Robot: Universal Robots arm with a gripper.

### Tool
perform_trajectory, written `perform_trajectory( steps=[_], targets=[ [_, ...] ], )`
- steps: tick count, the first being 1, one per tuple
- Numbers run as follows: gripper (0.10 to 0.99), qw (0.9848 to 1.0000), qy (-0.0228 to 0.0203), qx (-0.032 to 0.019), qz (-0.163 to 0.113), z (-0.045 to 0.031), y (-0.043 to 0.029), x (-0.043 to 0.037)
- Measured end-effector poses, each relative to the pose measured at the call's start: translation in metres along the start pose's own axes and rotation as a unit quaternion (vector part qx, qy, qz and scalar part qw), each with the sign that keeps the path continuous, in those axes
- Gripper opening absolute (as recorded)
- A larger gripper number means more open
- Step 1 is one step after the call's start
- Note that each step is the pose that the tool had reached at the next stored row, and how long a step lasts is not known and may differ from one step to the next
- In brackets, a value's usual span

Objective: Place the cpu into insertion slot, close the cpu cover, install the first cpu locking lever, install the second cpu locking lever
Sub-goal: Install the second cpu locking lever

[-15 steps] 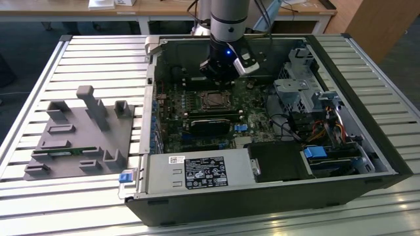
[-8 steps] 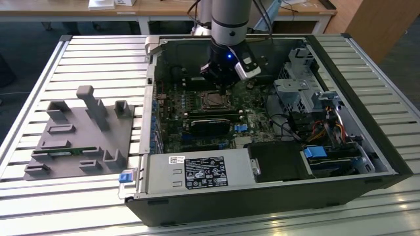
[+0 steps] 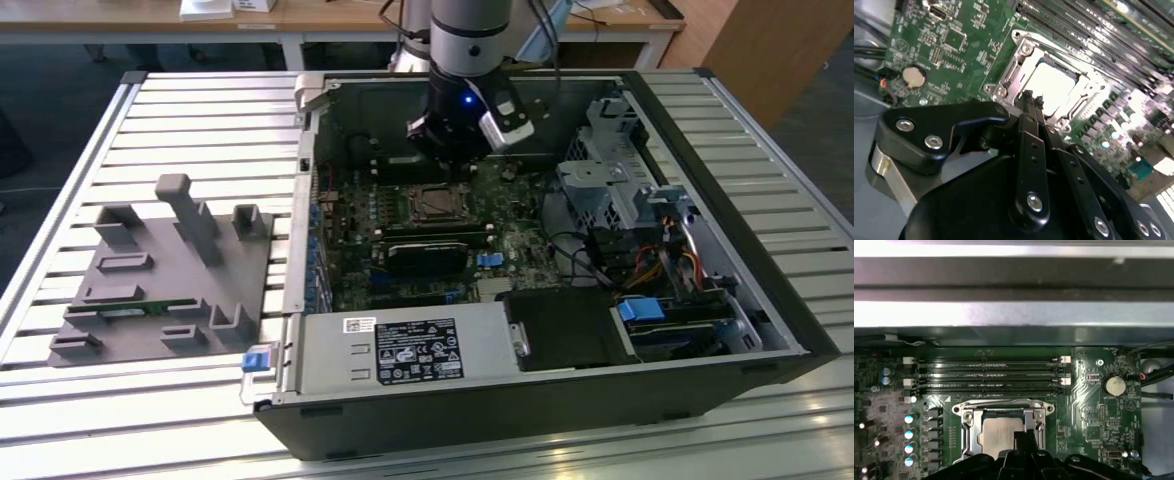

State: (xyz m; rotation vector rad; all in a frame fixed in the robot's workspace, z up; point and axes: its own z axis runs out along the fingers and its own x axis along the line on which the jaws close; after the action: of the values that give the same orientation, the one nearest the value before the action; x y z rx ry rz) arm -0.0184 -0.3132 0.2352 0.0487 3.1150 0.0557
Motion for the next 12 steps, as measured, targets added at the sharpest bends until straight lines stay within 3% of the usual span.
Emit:
perform_trajectory(
  steps=[4,12],
  targets=[
    [0.106,1.0,0.0,-0.0001,0.0,-0.0017,-0.0043,0.0021],
    [0.106,1.0,0.0,-0.0003,0.0,-0.0026,-0.0286,0.0021]
  ],
)
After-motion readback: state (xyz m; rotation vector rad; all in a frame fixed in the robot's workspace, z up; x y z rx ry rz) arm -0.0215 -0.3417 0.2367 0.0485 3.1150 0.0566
